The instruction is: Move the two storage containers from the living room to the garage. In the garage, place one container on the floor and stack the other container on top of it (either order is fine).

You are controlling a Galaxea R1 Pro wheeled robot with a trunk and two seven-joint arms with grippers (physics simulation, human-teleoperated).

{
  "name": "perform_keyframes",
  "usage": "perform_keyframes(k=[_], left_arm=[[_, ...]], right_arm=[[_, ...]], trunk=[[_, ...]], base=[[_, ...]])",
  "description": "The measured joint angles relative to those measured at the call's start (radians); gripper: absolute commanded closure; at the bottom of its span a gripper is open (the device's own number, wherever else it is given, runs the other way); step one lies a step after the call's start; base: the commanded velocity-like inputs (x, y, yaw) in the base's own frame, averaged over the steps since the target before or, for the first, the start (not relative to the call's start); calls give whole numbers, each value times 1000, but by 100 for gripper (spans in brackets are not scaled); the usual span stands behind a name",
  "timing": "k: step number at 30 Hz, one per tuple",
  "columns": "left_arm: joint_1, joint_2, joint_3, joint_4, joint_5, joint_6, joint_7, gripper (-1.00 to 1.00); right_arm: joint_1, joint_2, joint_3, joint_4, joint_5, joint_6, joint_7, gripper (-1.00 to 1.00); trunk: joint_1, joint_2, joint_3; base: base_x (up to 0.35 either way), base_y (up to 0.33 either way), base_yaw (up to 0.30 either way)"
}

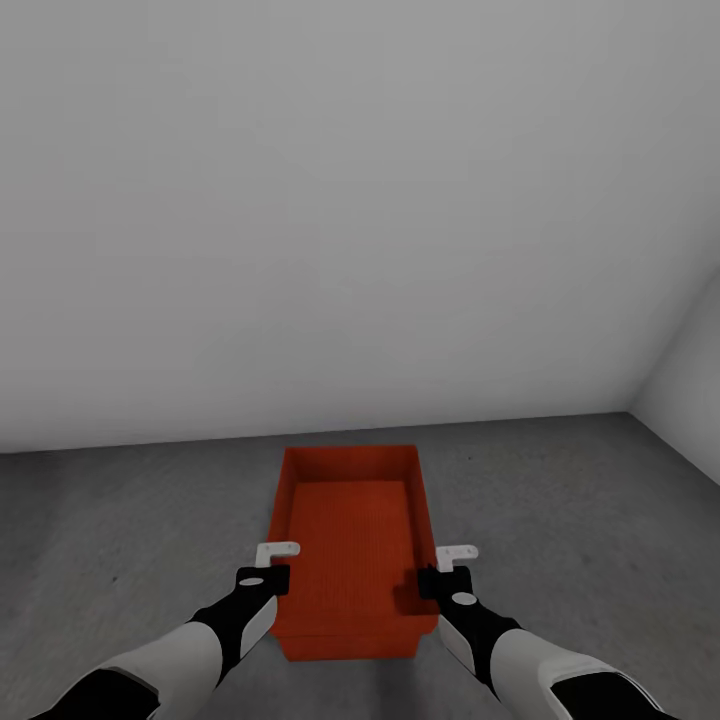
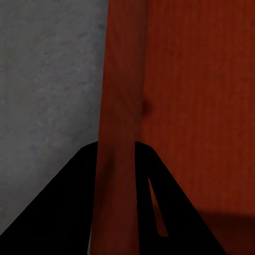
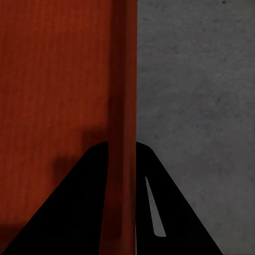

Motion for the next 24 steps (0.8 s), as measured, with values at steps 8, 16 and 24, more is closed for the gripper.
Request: perform_keyframes(k=[8, 16, 24], left_arm=[[0, 0, 1, 0, -1, 1, 0, 100], [0, 0, 0, -2, -1, 2, 0, 100], [0, 0, 0, -2, -1, 2, 0, 100]], right_arm=[[0, 0, -1, 0, 0, 1, 1, 100], [0, -1, -2, 0, 0, 0, 2, 100], [0, -1, -2, 0, 1, 0, 2, 100]], trunk=[[0, 0, 0], [0, 0, 0], [0, 0, 0]], base=[[0, 1, 0], [0, 0, 24], [0, 0, 121]])
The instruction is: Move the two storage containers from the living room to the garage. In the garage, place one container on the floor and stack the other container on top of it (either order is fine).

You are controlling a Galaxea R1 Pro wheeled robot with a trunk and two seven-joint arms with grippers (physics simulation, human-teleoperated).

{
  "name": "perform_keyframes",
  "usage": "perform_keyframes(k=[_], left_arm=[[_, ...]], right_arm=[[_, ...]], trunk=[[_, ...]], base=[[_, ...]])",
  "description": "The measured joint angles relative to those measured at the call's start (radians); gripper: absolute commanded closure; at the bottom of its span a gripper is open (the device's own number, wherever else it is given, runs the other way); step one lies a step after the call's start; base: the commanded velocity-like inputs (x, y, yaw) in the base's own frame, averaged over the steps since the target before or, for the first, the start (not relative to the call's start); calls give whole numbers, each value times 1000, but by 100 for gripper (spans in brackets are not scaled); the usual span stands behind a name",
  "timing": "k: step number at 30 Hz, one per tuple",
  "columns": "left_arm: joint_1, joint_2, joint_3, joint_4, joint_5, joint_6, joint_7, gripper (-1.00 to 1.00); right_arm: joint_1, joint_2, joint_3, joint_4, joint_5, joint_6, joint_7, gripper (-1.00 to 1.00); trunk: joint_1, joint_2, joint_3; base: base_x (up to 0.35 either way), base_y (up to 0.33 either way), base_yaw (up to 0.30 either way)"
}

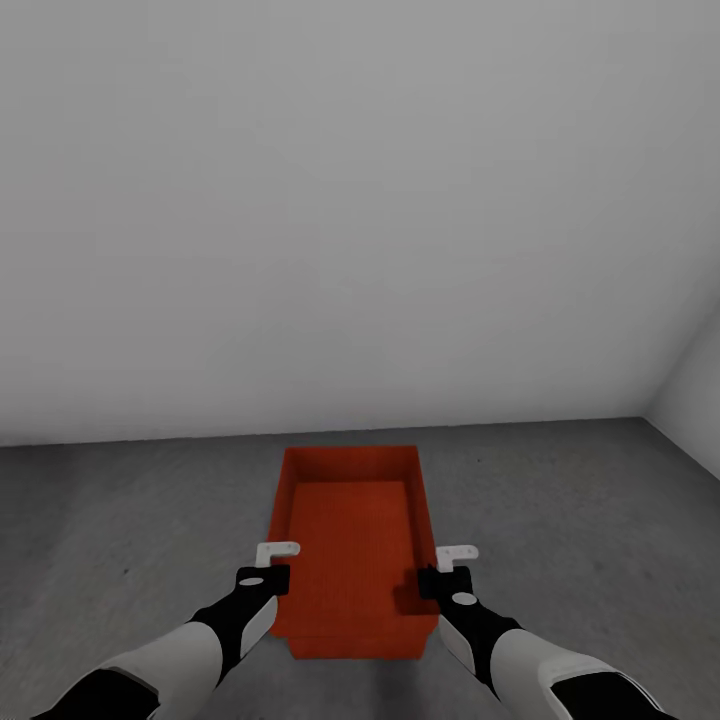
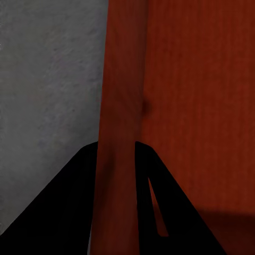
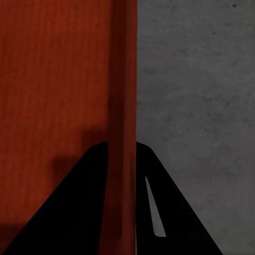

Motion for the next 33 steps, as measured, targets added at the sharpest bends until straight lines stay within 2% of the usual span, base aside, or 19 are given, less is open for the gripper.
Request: perform_keyframes(k=[33], left_arm=[[0, -1, 1, 2, 0, -2, 0, 100]], right_arm=[[0, 0, 1, 0, 1, 0, -1, 100]], trunk=[[0, 0, 0]], base=[[0, 0, 2]])
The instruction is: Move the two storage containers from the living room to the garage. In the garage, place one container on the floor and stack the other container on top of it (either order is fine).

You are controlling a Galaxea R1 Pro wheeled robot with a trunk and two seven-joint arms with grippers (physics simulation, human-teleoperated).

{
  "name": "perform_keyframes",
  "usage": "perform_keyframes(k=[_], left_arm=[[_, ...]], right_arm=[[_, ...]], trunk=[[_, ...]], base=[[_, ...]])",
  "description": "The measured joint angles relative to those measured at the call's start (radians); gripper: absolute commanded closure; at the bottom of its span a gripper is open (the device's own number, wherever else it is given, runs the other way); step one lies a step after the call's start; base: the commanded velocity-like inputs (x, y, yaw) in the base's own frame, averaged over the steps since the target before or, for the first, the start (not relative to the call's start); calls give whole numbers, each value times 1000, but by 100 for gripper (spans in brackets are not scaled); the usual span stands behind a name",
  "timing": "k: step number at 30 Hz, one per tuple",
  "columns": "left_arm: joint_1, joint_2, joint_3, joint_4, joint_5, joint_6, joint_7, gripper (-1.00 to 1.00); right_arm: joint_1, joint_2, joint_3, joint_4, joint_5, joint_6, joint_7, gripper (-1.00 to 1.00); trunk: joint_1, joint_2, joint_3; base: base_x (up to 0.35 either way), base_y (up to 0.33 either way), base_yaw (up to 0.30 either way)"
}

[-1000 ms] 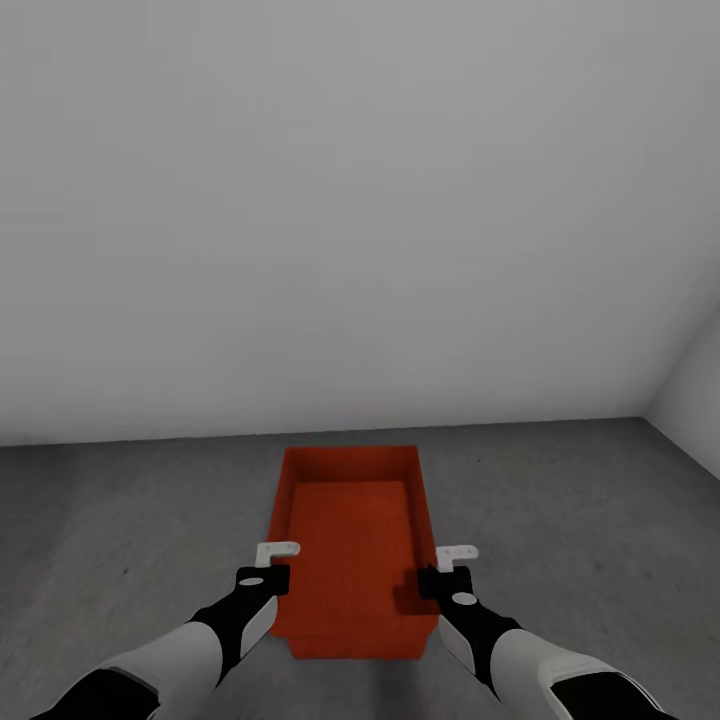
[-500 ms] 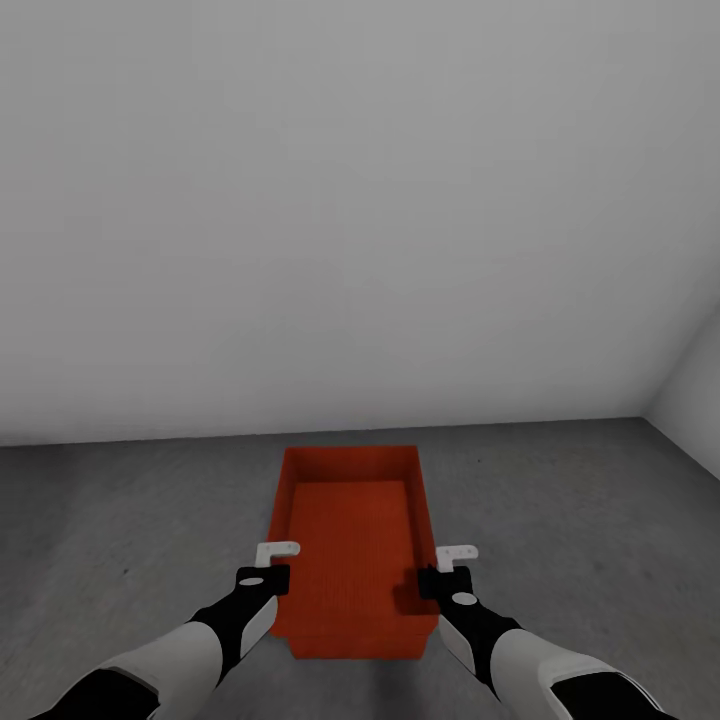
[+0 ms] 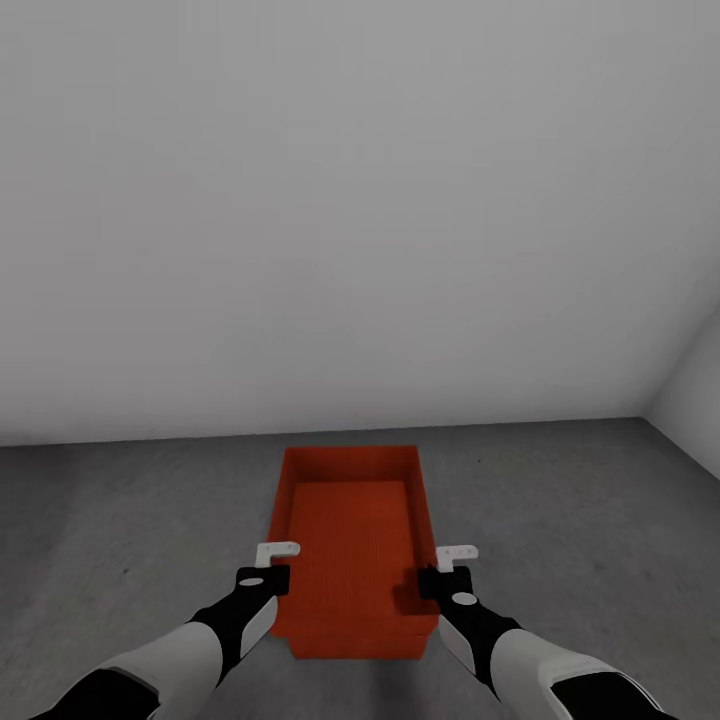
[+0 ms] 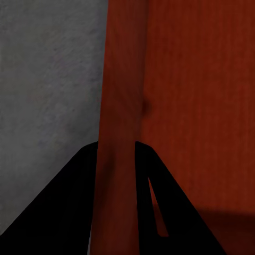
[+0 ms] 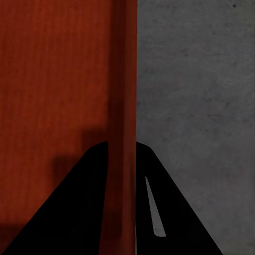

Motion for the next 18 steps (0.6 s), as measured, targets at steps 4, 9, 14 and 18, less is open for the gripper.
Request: perform_keyframes(k=[4, 9, 14, 18], left_arm=[[0, 0, 0, 1, 0, -1, 0, 100], [0, 0, 0, -1, 0, 1, 0, 100], [0, 0, -1, -1, 0, 2, 0, 100], [0, 0, -1, -1, 0, 3, 0, 100]], right_arm=[[0, 0, 0, 0, 1, 0, 0, 100], [0, 0, 0, 0, 0, 0, 0, 100], [0, 0, -1, 0, 0, 1, 0, 100], [0, 0, -1, 0, 0, 2, 0, 100]], trunk=[[0, 0, 0], [0, 0, 0], [0, 0, 0], [0, 0, 0]], base=[[0, 0, 0], [0, 0, 0], [0, 0, -89], [0, 0, -106]])
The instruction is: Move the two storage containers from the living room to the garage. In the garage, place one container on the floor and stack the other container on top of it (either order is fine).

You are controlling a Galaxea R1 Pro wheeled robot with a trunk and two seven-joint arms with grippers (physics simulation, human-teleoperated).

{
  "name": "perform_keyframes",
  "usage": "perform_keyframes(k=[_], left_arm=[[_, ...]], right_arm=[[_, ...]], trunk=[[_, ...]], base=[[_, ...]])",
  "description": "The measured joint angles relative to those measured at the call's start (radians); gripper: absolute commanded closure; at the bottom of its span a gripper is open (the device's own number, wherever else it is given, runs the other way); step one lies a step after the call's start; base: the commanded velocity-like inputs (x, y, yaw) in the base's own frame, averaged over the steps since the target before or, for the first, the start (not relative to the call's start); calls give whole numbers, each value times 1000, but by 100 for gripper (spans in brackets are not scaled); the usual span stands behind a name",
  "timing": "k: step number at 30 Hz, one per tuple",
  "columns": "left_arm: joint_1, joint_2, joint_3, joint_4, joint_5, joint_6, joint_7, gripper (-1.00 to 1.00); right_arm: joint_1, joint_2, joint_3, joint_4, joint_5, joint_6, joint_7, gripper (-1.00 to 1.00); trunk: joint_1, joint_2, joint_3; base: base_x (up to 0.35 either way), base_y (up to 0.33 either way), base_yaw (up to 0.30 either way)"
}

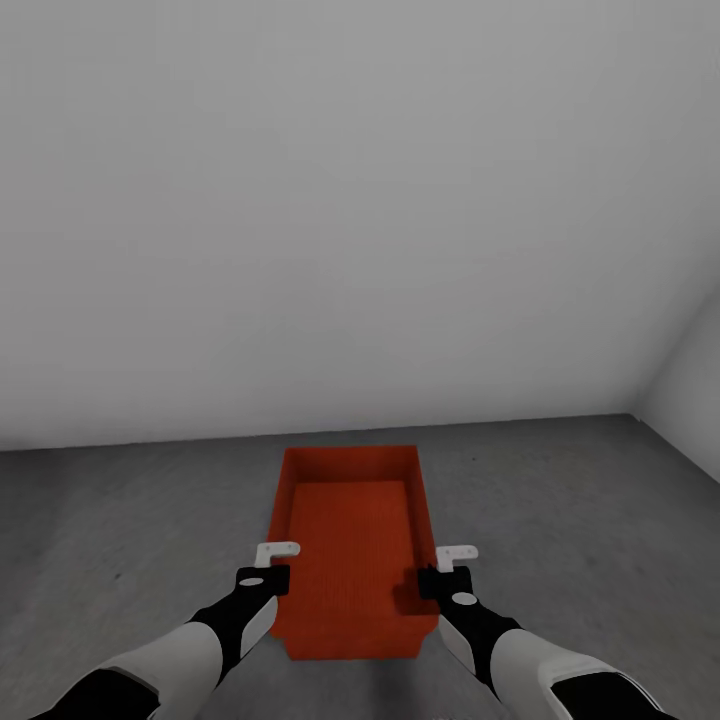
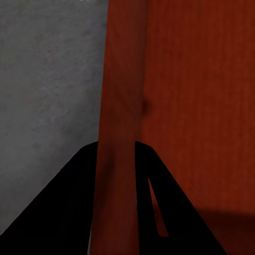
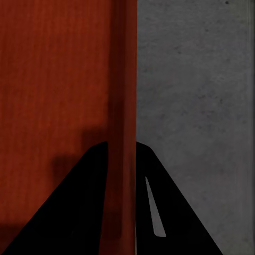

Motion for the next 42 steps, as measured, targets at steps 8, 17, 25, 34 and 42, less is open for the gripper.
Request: perform_keyframes(k=[8, 17, 25, 34, 42], left_arm=[[0, -1, 2, 4, 0, -6, 0, 100], [0, -1, 2, 4, 0, -5, 0, 100], [0, 0, 0, -1, 0, 0, -1, 100], [0, 0, 1, 0, -1, -2, -1, 100], [0, 0, 1, 0, 0, -2, -1, 100]], right_arm=[[0, 0, 3, 0, 0, -1, 0, 100], [0, 0, 2, 0, 0, -1, 0, 100], [0, 0, -2, 0, 2, -1, 1, 100], [0, 0, -2, 0, 2, -1, 1, 100], [0, 0, -2, 0, 2, -1, 1, 100]], trunk=[[0, 0, 0], [0, 0, 0], [0, 0, 0], [0, 0, 0], [0, 0, 0]], base=[[0, 0, -10], [0, 0, 0], [22, 2, 0], [75, 17, 0], [3, 1, 0]])
